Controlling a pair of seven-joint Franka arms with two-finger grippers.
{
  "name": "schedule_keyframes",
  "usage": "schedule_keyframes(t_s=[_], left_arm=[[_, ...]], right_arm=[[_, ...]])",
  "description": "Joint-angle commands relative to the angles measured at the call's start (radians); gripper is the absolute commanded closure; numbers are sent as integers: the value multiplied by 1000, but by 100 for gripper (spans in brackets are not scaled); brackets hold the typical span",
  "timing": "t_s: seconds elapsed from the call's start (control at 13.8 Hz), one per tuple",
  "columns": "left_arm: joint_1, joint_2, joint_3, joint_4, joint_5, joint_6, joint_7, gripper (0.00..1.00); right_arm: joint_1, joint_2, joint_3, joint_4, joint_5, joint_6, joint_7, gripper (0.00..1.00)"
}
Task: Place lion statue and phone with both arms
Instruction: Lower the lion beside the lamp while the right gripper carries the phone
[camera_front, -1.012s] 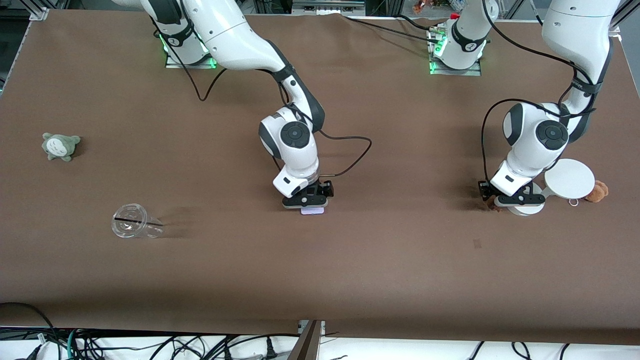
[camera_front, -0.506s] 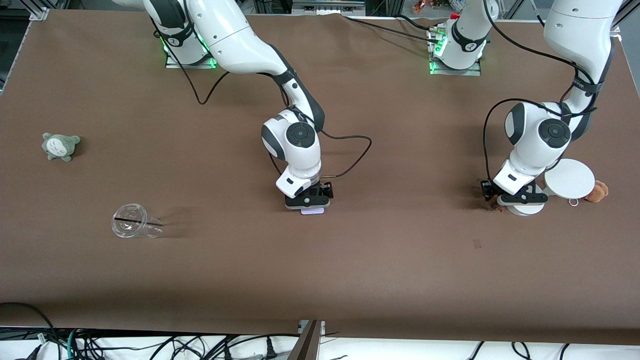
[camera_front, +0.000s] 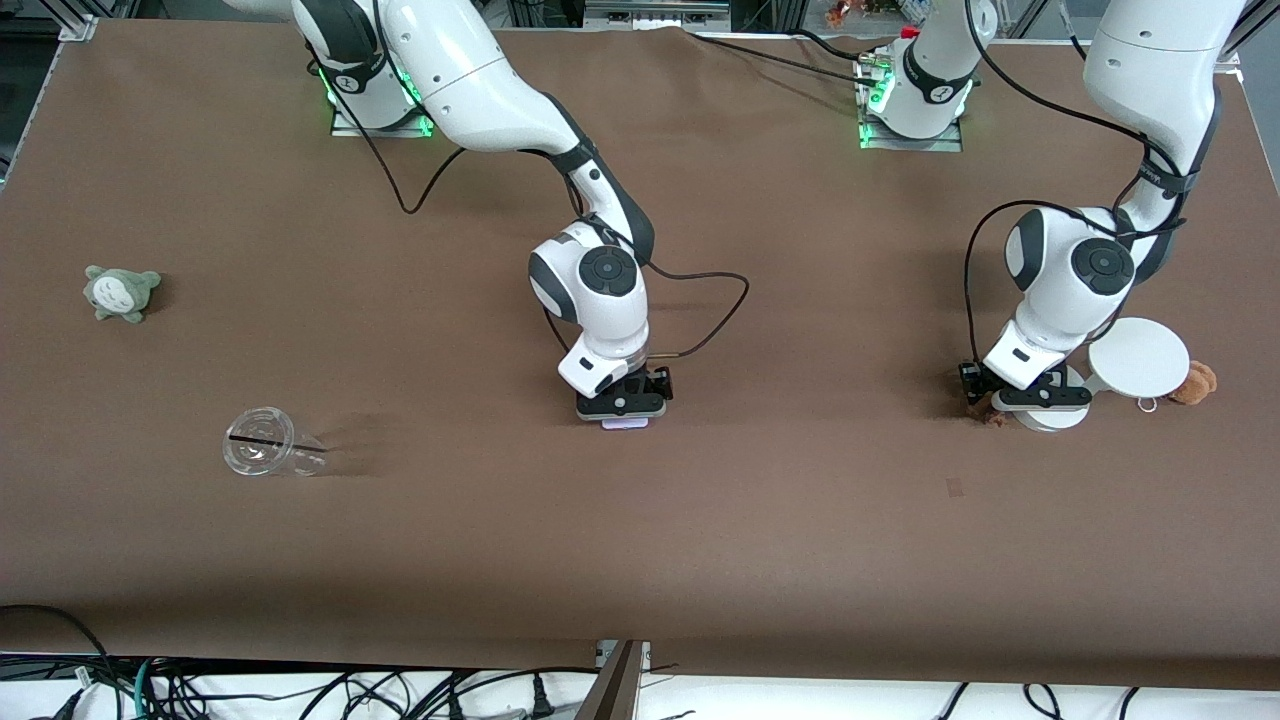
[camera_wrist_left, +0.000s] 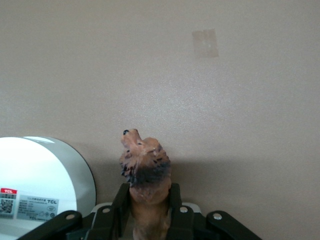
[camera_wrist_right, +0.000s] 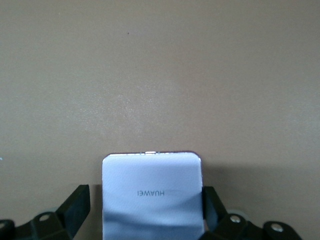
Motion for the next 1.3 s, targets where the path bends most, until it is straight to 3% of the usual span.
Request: schedule_keyframes(t_s=[0.0,0.07,0.14,0.29,0.36,0.43,0.72,1.08,1.23], left_arm=[[17,1,-8,-2,24,15,16,32],[17,-6,-8,0,24,12,16,0],[15,-13,-8,0,24,9,11,0],[14,-36,-9,1,24,-21,8,0],[12,-48,-9,1,24,-40,8,0],[6,-58,-11,3,24,-61,5,0],[-25,-99,-28,20,24,-155,-38,0],[-21,-176,-58,81,24,-328,-61,0],[-20,-209,-60,127,23,-414,-58,0]], right_arm=[[12,26,-13,30,-22,3,36,2],[11,26,-13,28,-24,3,34,8],[11,26,-13,28,-24,3,29,19],[9,20,-13,28,-24,-2,14,52],[4,12,-14,28,-24,-8,8,64],[0,-3,-14,28,-22,-16,-12,69],[-74,-78,-11,7,-5,-123,-139,69],[-219,-276,-13,-228,31,-135,-366,69],[-285,-306,-14,-300,132,-119,-511,69]])
